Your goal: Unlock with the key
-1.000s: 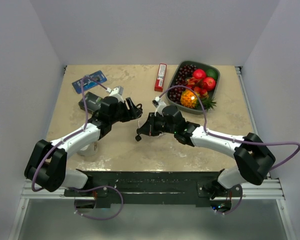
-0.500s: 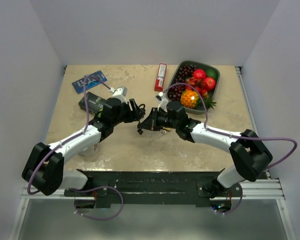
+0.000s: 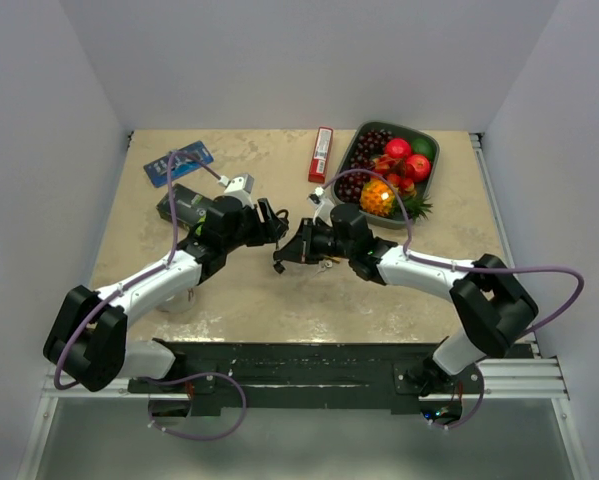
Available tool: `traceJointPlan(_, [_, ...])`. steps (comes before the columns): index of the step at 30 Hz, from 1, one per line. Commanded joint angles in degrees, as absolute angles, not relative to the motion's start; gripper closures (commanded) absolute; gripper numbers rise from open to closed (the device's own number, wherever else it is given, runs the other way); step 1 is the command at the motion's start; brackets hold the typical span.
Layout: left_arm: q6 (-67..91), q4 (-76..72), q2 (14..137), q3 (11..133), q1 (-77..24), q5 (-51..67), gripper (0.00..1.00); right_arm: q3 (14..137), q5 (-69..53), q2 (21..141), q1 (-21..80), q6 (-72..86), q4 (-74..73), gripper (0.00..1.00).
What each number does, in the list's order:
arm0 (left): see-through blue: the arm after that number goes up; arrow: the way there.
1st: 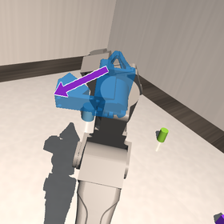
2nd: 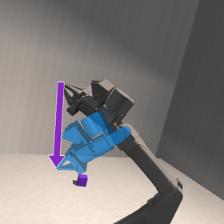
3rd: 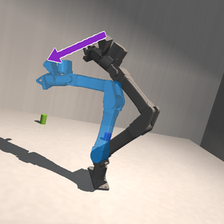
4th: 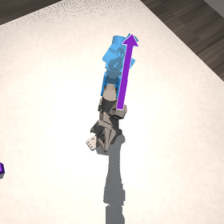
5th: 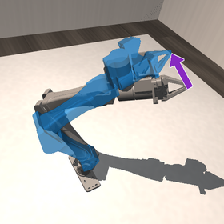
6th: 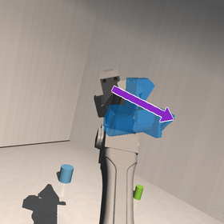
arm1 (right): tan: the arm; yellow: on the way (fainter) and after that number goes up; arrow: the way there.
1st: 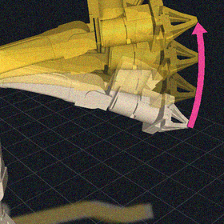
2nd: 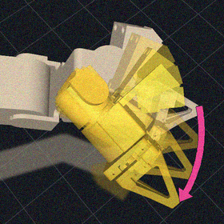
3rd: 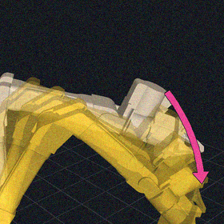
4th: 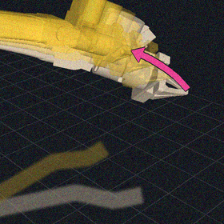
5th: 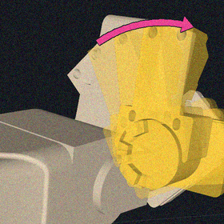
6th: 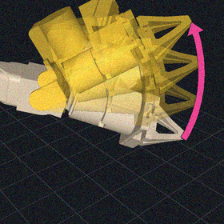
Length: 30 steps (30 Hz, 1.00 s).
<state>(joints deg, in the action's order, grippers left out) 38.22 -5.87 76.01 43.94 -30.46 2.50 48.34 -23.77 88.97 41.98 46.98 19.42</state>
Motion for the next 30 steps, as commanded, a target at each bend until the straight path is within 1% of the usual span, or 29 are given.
traceJointPlan(1, [37.0,-11.69,73.83,47.64,-30.85,1.58,1.0,48.08,-25.66,89.82,41.84,47.64,23.11,1.0])
traceJointPlan(30, [36.04,-11.34,73.39,47.9,-31.73,0.53,1.0,50.36,-25.23,91.58,41.4,46.67,20.48,1.0])
